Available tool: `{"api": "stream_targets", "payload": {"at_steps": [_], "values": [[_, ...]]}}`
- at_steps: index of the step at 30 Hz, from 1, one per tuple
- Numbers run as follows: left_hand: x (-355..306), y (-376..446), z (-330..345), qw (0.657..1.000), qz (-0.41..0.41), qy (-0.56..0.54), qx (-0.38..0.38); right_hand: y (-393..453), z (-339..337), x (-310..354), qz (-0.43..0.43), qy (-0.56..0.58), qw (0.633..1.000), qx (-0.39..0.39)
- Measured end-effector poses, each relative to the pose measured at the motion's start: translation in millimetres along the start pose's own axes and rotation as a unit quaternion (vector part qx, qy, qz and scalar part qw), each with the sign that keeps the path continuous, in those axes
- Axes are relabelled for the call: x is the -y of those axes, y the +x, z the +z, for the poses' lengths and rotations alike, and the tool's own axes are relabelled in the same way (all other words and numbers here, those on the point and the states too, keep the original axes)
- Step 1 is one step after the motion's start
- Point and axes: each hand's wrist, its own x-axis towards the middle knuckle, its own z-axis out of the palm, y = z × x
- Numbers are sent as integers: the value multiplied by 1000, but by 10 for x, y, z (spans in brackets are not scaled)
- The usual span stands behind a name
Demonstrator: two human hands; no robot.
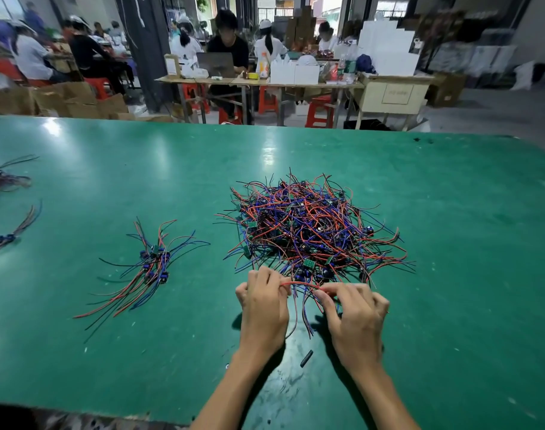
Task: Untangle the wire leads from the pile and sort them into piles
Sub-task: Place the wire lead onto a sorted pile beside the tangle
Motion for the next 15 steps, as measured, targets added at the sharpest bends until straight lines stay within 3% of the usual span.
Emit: {"api": "stream_targets", "payload": {"at_steps": [3, 6, 9, 15], "values": [[71, 43, 9, 985, -122, -119, 29, -8, 7, 23, -3, 32, 998, 45], [109, 60, 1, 959, -183, -215, 25, -14, 29, 2, -28, 66, 993, 90], [144, 68, -5, 946, -216, -243, 11, -11, 45, -25, -17, 137, 982, 126], [128, 63, -71, 920, -235, -312, -13, 1, -11, 20, 2, 102, 986, 130]]}}
